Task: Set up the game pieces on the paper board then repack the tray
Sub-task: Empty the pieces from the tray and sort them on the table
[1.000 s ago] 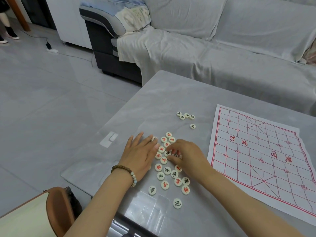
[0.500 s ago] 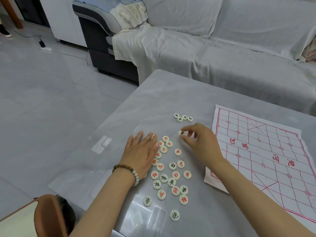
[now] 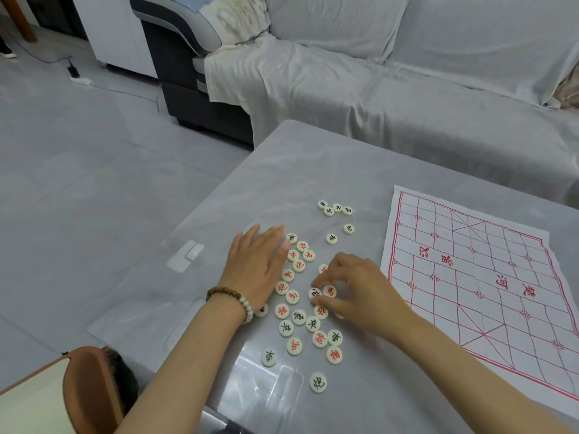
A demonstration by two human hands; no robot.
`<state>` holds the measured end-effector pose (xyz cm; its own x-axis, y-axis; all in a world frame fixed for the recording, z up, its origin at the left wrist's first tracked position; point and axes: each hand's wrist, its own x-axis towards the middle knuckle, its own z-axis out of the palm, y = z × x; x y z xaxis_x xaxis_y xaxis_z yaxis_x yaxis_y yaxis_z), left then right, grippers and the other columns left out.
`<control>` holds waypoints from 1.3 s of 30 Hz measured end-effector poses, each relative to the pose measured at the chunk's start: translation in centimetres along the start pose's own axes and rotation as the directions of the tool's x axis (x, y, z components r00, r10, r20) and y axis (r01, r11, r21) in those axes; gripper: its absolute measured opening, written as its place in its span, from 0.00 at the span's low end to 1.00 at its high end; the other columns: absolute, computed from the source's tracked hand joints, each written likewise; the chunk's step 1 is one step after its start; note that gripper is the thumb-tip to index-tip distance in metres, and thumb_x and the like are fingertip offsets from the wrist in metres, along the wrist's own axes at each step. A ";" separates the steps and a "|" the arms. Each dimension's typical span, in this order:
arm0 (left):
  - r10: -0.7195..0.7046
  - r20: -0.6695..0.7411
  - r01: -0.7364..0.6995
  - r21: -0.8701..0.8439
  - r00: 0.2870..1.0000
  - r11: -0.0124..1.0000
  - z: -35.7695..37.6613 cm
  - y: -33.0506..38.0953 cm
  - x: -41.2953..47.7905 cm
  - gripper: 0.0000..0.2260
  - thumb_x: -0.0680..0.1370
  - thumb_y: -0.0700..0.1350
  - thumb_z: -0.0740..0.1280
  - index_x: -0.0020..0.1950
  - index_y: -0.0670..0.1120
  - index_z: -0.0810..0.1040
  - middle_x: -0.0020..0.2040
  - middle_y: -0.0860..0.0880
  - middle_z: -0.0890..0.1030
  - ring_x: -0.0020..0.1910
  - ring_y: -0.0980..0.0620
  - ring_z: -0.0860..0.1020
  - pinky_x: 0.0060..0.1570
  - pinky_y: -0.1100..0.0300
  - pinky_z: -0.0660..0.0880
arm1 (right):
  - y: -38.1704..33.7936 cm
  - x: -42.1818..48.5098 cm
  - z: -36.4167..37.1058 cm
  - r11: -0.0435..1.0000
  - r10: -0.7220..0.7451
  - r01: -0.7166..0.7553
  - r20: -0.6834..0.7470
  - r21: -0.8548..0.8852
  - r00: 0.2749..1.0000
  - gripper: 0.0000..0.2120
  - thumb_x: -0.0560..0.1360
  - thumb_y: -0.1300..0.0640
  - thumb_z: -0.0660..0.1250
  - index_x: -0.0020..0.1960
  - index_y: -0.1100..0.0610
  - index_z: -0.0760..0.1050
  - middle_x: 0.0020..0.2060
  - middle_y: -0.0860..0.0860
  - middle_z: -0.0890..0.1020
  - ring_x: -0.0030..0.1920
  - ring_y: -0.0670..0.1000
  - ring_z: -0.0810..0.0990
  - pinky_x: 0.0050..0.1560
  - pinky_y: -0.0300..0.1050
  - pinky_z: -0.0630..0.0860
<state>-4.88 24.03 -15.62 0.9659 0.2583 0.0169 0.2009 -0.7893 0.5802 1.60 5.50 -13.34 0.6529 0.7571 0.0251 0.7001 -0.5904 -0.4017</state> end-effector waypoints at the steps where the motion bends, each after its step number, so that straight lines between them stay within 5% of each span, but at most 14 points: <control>1: -0.005 -0.007 0.005 -0.010 1.000 1.000 -0.1 -0.1 -0.3 0.25 0.79 0.57 0.41 0.74 0.53 0.57 0.74 0.57 0.60 0.74 0.57 0.48 0.73 0.56 0.43 | 0.0 0.1 0.0 1.000 0.001 -0.001 -0.011 0.008 1.000 0.11 0.70 0.44 0.70 0.51 0.46 0.80 0.45 0.42 0.75 0.48 0.43 0.73 0.55 0.43 0.68; 7: -0.037 0.019 0.038 -0.033 0.999 0.999 -0.4 -0.8 -1.1 0.23 0.80 0.55 0.41 0.73 0.53 0.60 0.73 0.57 0.61 0.74 0.56 0.49 0.73 0.56 0.44 | 0.3 1.3 -0.1 0.998 -0.030 0.024 -0.115 -0.054 0.993 0.10 0.72 0.47 0.69 0.50 0.49 0.80 0.44 0.44 0.75 0.44 0.44 0.71 0.50 0.41 0.65; 10: -0.038 0.056 0.040 -0.031 0.998 0.999 -0.5 -0.7 -1.4 0.24 0.80 0.56 0.40 0.73 0.53 0.60 0.73 0.57 0.61 0.74 0.56 0.49 0.73 0.56 0.43 | 2.6 3.1 -0.8 0.986 0.164 -0.152 -0.281 0.063 0.945 0.08 0.71 0.48 0.70 0.48 0.51 0.80 0.41 0.45 0.75 0.41 0.44 0.72 0.44 0.40 0.68; 15: -0.053 0.026 0.055 -0.047 0.998 0.997 -0.9 -0.8 -1.3 0.24 0.80 0.56 0.41 0.73 0.53 0.61 0.73 0.56 0.61 0.74 0.56 0.49 0.73 0.55 0.45 | 4.9 5.3 0.0 0.946 0.317 -0.293 -0.195 0.141 0.928 0.09 0.72 0.46 0.69 0.47 0.50 0.77 0.43 0.47 0.77 0.41 0.45 0.73 0.40 0.38 0.68; 20: -0.055 0.015 0.056 -0.056 0.998 0.997 -1.1 -1.4 -1.4 0.30 0.75 0.60 0.37 0.73 0.53 0.61 0.73 0.56 0.61 0.74 0.55 0.50 0.73 0.54 0.47 | 3.0 6.4 -0.4 0.978 0.193 -0.163 -0.254 0.133 0.948 0.17 0.76 0.43 0.61 0.59 0.52 0.76 0.56 0.48 0.77 0.55 0.47 0.75 0.58 0.45 0.70; 24: -0.067 -0.008 0.066 -0.042 0.998 0.997 -1.2 -1.7 -1.4 0.29 0.77 0.60 0.37 0.72 0.53 0.62 0.73 0.56 0.62 0.74 0.55 0.50 0.73 0.54 0.47 | -0.1 4.8 1.2 0.992 -0.082 0.074 0.077 0.101 0.994 0.25 0.80 0.42 0.46 0.72 0.50 0.64 0.72 0.42 0.63 0.73 0.41 0.57 0.74 0.43 0.48; 28: -0.072 0.005 0.072 -0.037 0.997 0.997 -1.1 -1.5 -1.5 0.23 0.80 0.55 0.42 0.72 0.53 0.62 0.73 0.56 0.62 0.74 0.54 0.50 0.73 0.54 0.47 | 0.1 5.4 1.6 0.988 -0.023 -0.003 0.165 0.155 0.986 0.29 0.77 0.40 0.40 0.74 0.48 0.59 0.73 0.40 0.59 0.74 0.39 0.48 0.73 0.40 0.37; 35: -0.055 0.041 0.058 -0.076 0.998 0.995 -1.8 -1.6 -2.1 0.29 0.76 0.59 0.39 0.73 0.53 0.60 0.73 0.58 0.61 0.74 0.57 0.50 0.73 0.57 0.45 | 3.4 8.1 0.7 0.992 0.111 -0.116 0.107 0.042 0.988 0.25 0.81 0.45 0.40 0.75 0.49 0.56 0.75 0.42 0.56 0.75 0.42 0.45 0.73 0.43 0.35; 39: -0.054 0.036 0.057 -0.065 0.998 0.996 -2.6 -2.4 -2.9 0.21 0.80 0.57 0.51 0.71 0.53 0.64 0.69 0.56 0.67 0.71 0.57 0.59 0.70 0.60 0.56 | 3.8 7.6 0.5 0.995 0.100 -0.101 0.040 0.022 0.994 0.23 0.82 0.46 0.46 0.74 0.51 0.59 0.75 0.46 0.58 0.76 0.46 0.47 0.73 0.44 0.40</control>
<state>-8.60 26.62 -14.96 0.9588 0.2808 -0.0439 0.2444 -0.7356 0.6318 9.03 9.16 -15.13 0.7075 0.7048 -0.0515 0.6241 -0.6574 -0.4224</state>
